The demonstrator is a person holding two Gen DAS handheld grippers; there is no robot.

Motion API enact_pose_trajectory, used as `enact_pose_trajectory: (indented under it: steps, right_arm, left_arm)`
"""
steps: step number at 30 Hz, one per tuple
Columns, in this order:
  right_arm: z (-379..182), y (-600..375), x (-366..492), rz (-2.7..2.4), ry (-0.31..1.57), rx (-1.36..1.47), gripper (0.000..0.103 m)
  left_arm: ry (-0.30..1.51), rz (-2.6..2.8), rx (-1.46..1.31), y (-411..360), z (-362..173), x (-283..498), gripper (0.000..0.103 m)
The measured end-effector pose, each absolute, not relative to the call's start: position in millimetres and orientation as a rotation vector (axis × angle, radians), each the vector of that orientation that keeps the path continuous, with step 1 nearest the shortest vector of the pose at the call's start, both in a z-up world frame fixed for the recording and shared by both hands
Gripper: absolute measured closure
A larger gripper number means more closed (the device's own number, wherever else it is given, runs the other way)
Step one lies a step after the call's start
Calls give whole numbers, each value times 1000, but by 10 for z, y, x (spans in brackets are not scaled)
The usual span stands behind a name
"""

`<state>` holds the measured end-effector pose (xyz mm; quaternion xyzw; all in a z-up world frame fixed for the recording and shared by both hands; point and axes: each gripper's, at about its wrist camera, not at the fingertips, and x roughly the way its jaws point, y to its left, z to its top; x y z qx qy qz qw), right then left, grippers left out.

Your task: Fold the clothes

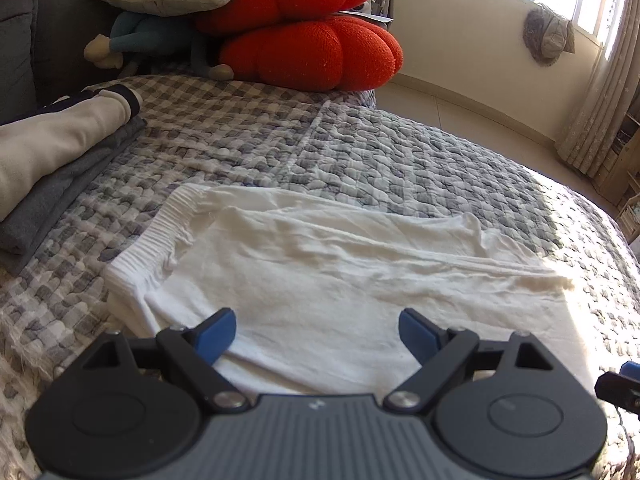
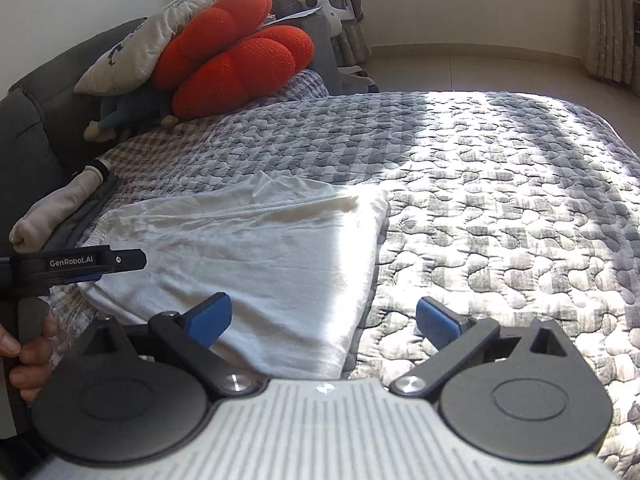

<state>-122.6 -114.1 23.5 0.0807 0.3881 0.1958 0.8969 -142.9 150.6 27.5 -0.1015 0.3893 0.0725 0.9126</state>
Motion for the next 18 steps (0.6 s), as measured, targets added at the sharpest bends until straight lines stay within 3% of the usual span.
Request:
enact_pose_trajectory:
  steps: [2, 5, 12, 18]
  right_arm:
    - [209, -1273, -1181, 412, 829, 261, 19]
    - [143, -1374, -1140, 426, 873, 385, 32]
    - [149, -1356, -1261, 501, 935, 450, 41]
    - [98, -1376, -1245, 509, 947, 477, 62]
  left_arm:
    - [806, 133, -210, 1474, 273, -1434, 14]
    - [798, 101, -198, 1408, 289, -1457, 14]
    - [772, 74, -163, 1338, 328, -1502, 14]
    - [764, 45, -77, 1184, 318, -1493, 14]
